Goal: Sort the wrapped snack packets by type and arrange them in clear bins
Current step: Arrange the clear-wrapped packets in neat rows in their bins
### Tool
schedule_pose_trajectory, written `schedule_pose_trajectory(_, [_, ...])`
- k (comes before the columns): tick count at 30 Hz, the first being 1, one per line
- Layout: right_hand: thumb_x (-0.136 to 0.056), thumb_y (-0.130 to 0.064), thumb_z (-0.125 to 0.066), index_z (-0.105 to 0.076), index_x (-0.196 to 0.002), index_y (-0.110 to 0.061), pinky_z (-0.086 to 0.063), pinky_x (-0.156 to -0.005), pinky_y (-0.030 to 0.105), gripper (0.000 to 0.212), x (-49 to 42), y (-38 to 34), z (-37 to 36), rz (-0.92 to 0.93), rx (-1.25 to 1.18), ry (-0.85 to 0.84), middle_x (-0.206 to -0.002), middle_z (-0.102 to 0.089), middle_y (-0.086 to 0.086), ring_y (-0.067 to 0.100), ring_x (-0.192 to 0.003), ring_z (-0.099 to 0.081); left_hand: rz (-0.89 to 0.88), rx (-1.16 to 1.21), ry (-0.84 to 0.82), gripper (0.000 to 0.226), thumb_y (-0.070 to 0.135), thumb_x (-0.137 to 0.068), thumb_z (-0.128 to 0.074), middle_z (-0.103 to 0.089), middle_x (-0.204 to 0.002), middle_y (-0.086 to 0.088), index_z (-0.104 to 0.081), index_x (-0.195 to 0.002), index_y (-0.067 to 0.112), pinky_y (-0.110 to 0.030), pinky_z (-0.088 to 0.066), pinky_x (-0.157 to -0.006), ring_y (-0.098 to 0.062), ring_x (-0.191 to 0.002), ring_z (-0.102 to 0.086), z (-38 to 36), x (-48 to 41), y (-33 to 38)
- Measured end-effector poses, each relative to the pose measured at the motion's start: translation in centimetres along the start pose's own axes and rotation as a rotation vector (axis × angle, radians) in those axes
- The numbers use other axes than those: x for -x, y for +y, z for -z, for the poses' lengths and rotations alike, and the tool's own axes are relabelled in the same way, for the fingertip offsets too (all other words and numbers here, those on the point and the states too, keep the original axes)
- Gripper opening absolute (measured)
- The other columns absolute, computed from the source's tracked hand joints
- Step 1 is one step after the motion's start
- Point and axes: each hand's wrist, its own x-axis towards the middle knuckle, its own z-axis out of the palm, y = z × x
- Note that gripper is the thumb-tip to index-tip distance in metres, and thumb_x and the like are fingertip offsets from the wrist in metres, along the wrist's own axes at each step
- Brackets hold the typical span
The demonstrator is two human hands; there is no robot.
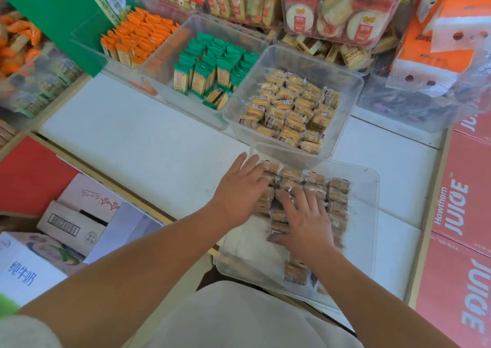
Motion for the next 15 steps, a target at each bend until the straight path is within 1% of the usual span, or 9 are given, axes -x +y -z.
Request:
schedule_pose_trajectory(1, [-0.067,-0.073,-0.077,-0.024,-0.154,-0.024,-0.023,-0.123,0.05,0.113,-0.4,0.1,0.0,0.0,-0.003,-0.027,-0.15,-0.027,0.006,0.032,-0.143,-0.027,0.051,0.072,0.02,0.056,0.03,-0.083,-0.08,-0.044,-0.156,-0.013,-0.061,-0.135,0.016,-0.049,-0.007,-0.127,-0.034,-0.152,-0.026,0.2,0.9,-0.7])
schedule_pose_trajectory(2, [-0.071,-0.071,-0.075,-0.018,-0.157,-0.023,-0.017,-0.126,0.049,0.113,-0.8,0.2,0.0,0.005,-0.01,-0.05,-0.153,-0.023,0.005,0.031,-0.147,-0.02,0.123,0.162,0.011,0.063,0.031,-0.086,-0.078,-0.037,-0.162,-0.012,-0.055,-0.142,0.017,-0.046,-0.011,-0.128,-0.033,-0.153,-0.024,0.3,1.8,-1.2])
schedule_pose_trajectory(3, [-0.074,-0.069,-0.073,-0.015,-0.158,-0.022,-0.015,-0.126,0.048,0.112,-1.2,0.3,0.1,0.017,-0.016,-0.07,-0.155,-0.021,0.004,0.03,-0.148,-0.018,0.198,0.25,-0.028,0.07,0.034,-0.09,-0.075,-0.028,-0.166,-0.01,-0.045,-0.151,0.018,-0.044,-0.019,-0.127,-0.031,-0.154,-0.022,0.4,2.7,-1.6])
schedule_pose_trajectory(5, [-0.077,-0.066,-0.073,-0.02,-0.157,-0.022,-0.02,-0.124,0.046,0.105,-1.8,0.5,0.5,0.048,-0.039,-0.09,-0.152,-0.025,0.001,0.027,-0.144,-0.021,0.284,0.399,-0.136,0.08,0.037,-0.097,-0.067,-0.018,-0.17,-0.004,-0.023,-0.161,0.021,-0.04,-0.036,-0.119,-0.024,-0.153,-0.024,0.3,3.9,-1.6])
schedule_pose_trajectory(7, [-0.078,-0.066,-0.071,-0.029,-0.153,-0.024,-0.024,-0.121,0.045,0.096,-2.4,0.8,0.9,0.078,-0.048,-0.079,-0.148,-0.031,0.0,0.026,-0.141,-0.027,0.294,0.465,-0.152,0.081,0.032,-0.1,-0.062,-0.019,-0.169,0.0,-0.014,-0.164,0.023,-0.037,-0.043,-0.113,-0.021,-0.149,-0.031,-0.1,4.4,-1.0])
schedule_pose_trajectory(9, [-0.078,-0.067,-0.07,-0.036,-0.151,-0.021,-0.027,-0.119,0.047,0.093,-2.8,1.0,0.9,0.122,0.01,-0.053,-0.147,-0.036,0.001,0.028,-0.139,-0.031,0.292,0.473,-0.1,0.078,0.027,-0.101,-0.06,-0.02,-0.169,0.002,-0.016,-0.164,0.024,-0.037,-0.045,-0.11,-0.021,-0.147,-0.035,-0.4,4.4,-0.9])
schedule_pose_trajectory(11, [-0.077,-0.068,-0.07,-0.038,-0.151,-0.015,-0.026,-0.12,0.049,0.096,-2.5,0.9,0.5,0.156,0.079,-0.034,-0.147,-0.039,0.004,0.03,-0.139,-0.034,0.293,0.468,-0.079,0.073,0.026,-0.101,-0.059,-0.02,-0.169,0.002,-0.021,-0.163,0.024,-0.038,-0.046,-0.109,-0.022,-0.145,-0.037,-0.8,4.7,-0.9])
schedule_pose_trajectory(13, [-0.072,-0.07,-0.072,-0.034,-0.152,-0.013,-0.019,-0.124,0.05,0.106,-1.9,0.5,-0.2,0.146,0.099,-0.039,-0.148,-0.036,0.006,0.031,-0.142,-0.031,0.3,0.48,-0.089,0.071,0.026,-0.102,-0.059,-0.02,-0.169,0.002,-0.022,-0.162,0.024,-0.038,-0.044,-0.111,-0.022,-0.148,-0.033,-1.1,5.0,-0.7])
schedule_pose_trajectory(15, [-0.063,-0.077,-0.074,-0.029,-0.153,-0.013,-0.018,-0.124,0.05,0.119,-2.0,0.2,-0.6,0.103,0.114,-0.043,-0.148,-0.034,0.006,0.031,-0.142,-0.03,0.303,0.48,-0.101,0.072,0.026,-0.101,-0.059,-0.016,-0.171,0.0,-0.022,-0.162,0.024,-0.038,-0.042,-0.113,-0.022,-0.151,-0.026,-1.2,4.9,-0.5])
